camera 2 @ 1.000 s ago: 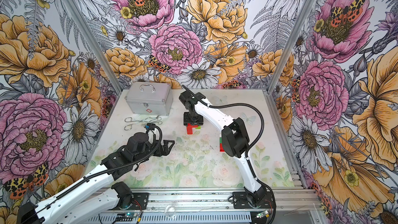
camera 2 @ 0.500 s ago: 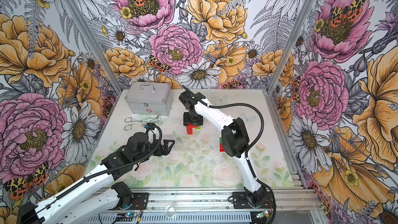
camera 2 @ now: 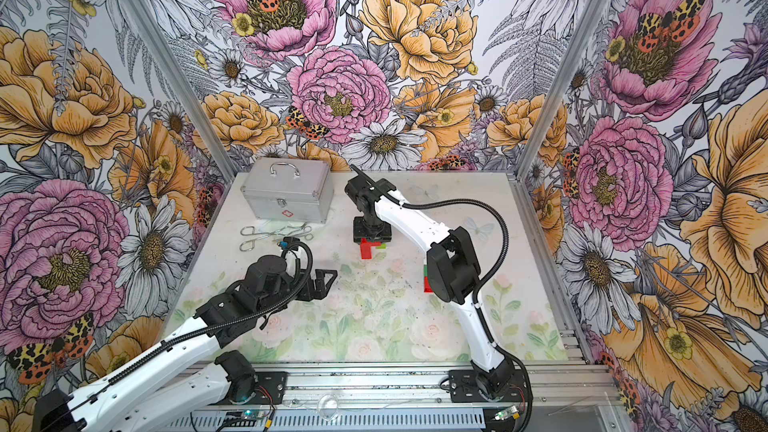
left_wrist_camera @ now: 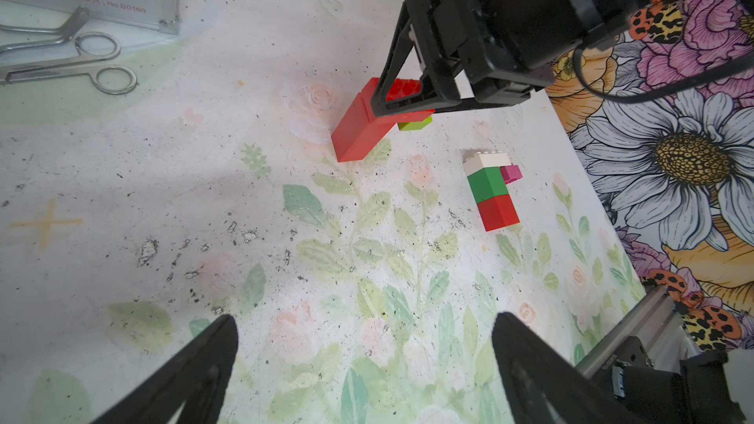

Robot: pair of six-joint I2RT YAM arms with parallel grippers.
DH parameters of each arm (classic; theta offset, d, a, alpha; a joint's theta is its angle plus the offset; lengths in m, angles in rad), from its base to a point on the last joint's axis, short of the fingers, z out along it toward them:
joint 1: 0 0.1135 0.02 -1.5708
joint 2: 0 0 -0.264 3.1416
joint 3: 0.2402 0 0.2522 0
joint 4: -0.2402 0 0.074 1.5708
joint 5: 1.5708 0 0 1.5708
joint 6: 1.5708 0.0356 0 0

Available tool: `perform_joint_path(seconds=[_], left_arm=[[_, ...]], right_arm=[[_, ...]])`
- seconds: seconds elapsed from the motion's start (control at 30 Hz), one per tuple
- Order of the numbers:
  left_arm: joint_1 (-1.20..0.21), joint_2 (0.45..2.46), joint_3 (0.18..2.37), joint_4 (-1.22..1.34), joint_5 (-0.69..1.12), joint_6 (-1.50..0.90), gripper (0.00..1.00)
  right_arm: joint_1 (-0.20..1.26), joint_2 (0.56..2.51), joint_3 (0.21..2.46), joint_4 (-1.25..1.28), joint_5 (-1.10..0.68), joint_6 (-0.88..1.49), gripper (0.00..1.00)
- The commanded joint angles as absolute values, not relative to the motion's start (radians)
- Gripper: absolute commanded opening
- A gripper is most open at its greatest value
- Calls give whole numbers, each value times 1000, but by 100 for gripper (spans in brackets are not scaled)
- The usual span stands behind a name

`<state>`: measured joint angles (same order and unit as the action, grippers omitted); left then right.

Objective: Assemble the letter r with lego
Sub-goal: Assemble the lego brick with the lego brick.

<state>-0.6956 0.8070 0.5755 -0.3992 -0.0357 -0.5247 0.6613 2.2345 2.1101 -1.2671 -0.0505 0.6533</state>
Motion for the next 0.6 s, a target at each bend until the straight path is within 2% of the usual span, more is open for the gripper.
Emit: perform_joint_path(seconds=[0.0, 0.57], left_arm=[[-687, 793, 584, -374, -20, -528, 99], [-684, 791, 562, -354, -15, -535, 99]], right_arm=[[661, 2284, 2114, -1297, -47, 651, 31], [657, 2375, 2100, -1388, -19, 613, 31]])
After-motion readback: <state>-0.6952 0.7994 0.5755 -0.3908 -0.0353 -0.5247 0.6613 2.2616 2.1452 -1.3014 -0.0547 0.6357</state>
